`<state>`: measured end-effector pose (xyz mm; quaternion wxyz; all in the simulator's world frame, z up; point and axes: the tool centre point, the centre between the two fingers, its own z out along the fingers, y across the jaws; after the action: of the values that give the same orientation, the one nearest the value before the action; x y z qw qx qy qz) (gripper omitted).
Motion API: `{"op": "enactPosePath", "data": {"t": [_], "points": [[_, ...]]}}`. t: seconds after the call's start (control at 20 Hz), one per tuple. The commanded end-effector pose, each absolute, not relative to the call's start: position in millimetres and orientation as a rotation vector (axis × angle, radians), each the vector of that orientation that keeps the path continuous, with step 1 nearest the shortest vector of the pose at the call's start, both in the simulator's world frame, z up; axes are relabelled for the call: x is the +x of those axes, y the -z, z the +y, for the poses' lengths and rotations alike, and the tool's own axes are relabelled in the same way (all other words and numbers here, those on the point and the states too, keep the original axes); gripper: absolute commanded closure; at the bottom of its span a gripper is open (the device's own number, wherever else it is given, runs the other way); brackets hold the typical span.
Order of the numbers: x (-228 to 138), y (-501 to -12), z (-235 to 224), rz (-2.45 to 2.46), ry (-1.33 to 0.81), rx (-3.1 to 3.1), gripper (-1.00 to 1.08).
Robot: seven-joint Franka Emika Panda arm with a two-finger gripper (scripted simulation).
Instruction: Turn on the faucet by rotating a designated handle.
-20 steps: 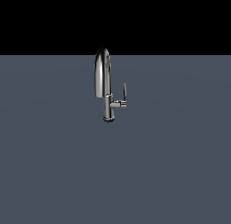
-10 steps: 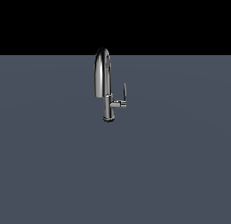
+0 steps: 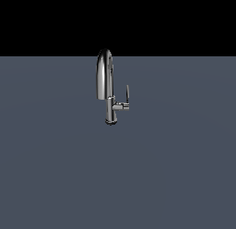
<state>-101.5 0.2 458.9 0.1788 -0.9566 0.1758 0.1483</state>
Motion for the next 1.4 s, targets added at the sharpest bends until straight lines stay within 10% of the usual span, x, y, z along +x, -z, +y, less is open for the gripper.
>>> {"op": "enactPosePath", "data": {"t": [0.0, 1.35], "points": [[-87, -452, -2, 0.544, -0.464, -2.650, 1.08], [52, -317, -40, 0.993, -0.908, -1.885, 1.08]]}}
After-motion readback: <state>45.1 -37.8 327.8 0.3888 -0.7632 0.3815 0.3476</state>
